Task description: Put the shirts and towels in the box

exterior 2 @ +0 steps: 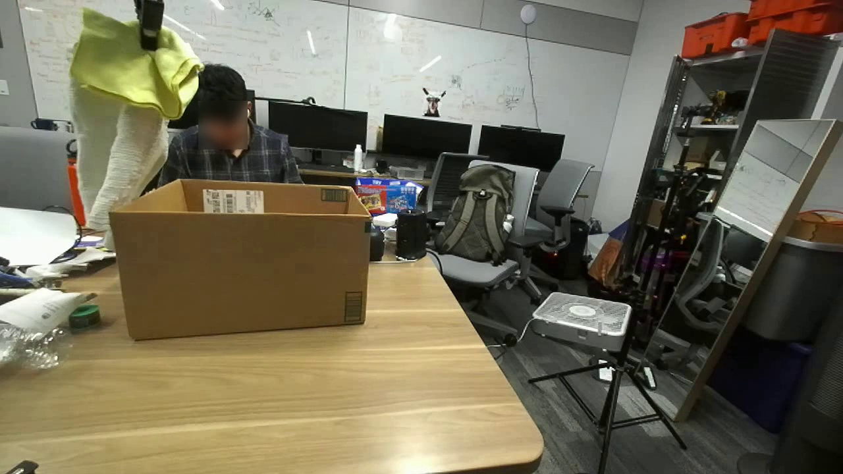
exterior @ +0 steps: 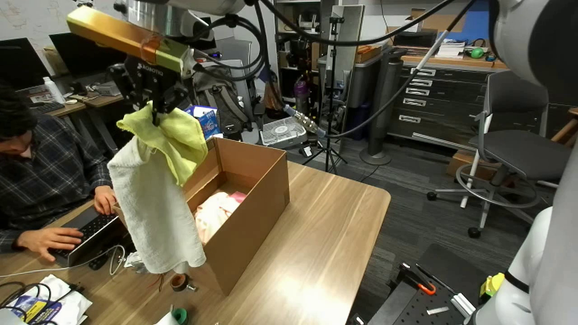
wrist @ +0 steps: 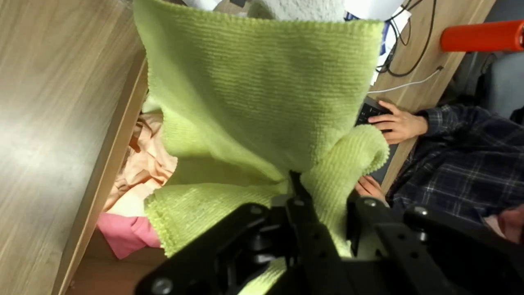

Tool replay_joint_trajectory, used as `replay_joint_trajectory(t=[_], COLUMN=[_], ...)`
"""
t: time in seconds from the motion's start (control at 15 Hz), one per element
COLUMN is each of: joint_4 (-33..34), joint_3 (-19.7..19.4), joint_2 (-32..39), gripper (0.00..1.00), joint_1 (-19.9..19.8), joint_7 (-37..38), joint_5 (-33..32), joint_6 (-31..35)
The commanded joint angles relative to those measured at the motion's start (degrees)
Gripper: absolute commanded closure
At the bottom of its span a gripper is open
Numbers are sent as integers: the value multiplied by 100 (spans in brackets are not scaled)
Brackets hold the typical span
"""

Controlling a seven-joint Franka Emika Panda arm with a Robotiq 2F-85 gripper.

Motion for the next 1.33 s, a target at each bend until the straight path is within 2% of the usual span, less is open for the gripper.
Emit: replay_joint_trajectory(t=[0.0,0.53,0.73,1.0,1.07,1.13,1.27], joint_4=[830,1447,1873,2116,2141,2158,2148], joint_3=[-238,-488,-622,-566,-542,-517,-470], joint_2=[303,528,700,808,825,825,802], gripper=[91,91,91,89,56,56,42], joint_1=[-20,-244,-327,-523,-561,-579,-624], joint_7=[243,435,609,516,397,244,-58], joint_5=[270,450,584,682,696,674,724], joint_6=[-313,-374,-461,-546,-652,-817,-1111])
